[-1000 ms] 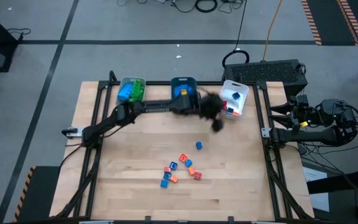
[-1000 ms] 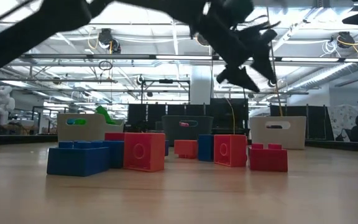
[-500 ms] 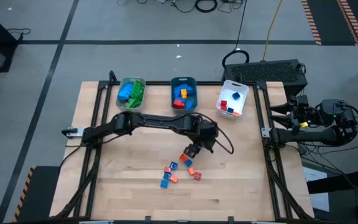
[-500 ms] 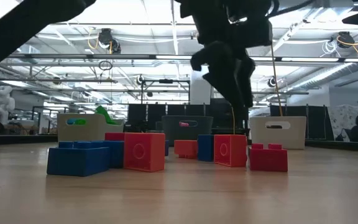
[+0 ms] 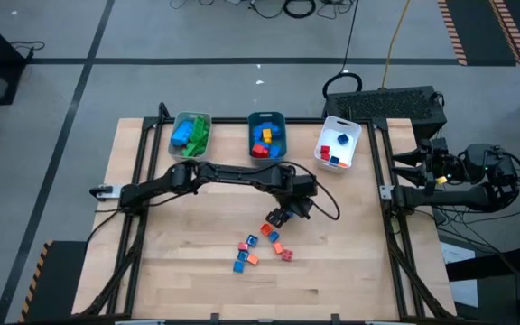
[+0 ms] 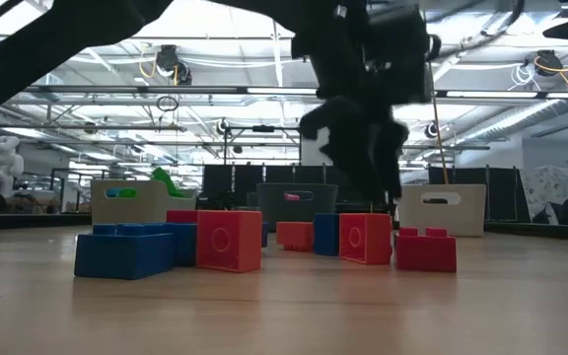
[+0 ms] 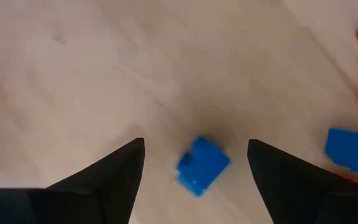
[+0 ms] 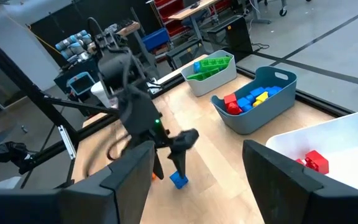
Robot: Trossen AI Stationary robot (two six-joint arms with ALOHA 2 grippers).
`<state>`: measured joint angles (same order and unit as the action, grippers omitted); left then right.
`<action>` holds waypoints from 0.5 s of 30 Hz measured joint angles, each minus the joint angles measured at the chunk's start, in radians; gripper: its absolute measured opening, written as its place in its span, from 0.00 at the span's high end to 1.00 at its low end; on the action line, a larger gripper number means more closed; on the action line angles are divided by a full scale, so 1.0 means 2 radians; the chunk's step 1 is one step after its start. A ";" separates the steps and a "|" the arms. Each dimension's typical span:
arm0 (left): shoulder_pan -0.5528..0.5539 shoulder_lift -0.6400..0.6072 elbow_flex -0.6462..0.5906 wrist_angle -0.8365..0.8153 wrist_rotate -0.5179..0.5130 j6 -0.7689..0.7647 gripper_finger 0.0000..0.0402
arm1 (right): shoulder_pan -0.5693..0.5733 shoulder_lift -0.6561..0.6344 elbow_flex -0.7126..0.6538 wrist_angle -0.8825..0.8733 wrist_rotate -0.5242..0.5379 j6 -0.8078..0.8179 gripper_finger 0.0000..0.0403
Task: Sort blocks by size
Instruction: Put the small blue 4 stud game piece into the white bin
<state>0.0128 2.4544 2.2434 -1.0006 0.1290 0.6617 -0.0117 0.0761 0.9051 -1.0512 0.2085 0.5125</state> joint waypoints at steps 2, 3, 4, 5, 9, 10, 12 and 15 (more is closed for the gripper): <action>0.001 0.003 -0.016 -0.007 0.001 0.000 0.32 | 0.000 0.000 0.000 0.000 0.000 0.000 0.41; 0.001 0.003 -0.023 -0.008 0.001 0.000 0.33 | 0.000 0.000 0.000 0.000 0.000 0.000 0.41; 0.002 0.003 -0.031 -0.007 0.001 0.000 0.34 | 0.000 0.000 0.000 0.000 0.000 0.000 0.41; 0.002 0.003 -0.038 -0.002 0.002 0.000 0.35 | 0.000 0.000 0.000 0.000 0.000 0.000 0.41; 0.002 0.003 -0.061 0.016 -0.012 0.001 0.38 | 0.000 0.000 0.000 0.000 0.001 0.000 0.41; 0.001 0.003 -0.062 0.021 -0.015 0.001 0.39 | 0.000 0.000 0.000 0.000 0.002 0.000 0.41; 0.001 0.002 -0.062 0.038 -0.016 0.001 0.43 | 0.000 0.000 0.000 0.000 0.002 0.000 0.41; 0.001 0.002 -0.062 0.054 -0.016 0.001 0.52 | 0.000 0.000 0.000 0.000 0.002 0.000 0.41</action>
<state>0.0153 2.4592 2.1193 -0.8932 0.0963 0.6632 -0.0116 0.0761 0.9051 -1.0512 0.2128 0.5129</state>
